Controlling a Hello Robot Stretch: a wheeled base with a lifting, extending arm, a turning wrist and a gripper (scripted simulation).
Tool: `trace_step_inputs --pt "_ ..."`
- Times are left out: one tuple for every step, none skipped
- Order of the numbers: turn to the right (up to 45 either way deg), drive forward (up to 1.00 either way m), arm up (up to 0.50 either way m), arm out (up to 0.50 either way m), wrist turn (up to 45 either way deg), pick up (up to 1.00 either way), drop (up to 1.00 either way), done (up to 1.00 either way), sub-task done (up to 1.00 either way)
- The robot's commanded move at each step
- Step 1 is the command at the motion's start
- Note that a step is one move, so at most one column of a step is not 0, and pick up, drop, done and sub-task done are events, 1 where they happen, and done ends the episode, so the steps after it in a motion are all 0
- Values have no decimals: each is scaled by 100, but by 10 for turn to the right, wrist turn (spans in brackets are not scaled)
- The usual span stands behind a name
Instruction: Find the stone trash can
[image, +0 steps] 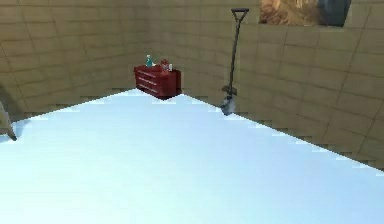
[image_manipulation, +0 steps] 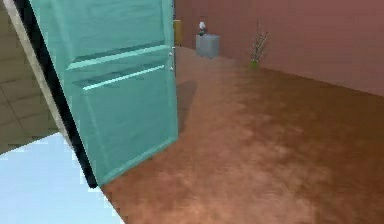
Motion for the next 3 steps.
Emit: trace_step_inputs --pt "0 10 0 0 0 0 0 0 0" --pt "450 0 0 0 0 0 0 0 0" --pt "300 0 0 0 0 0 0 0 0"
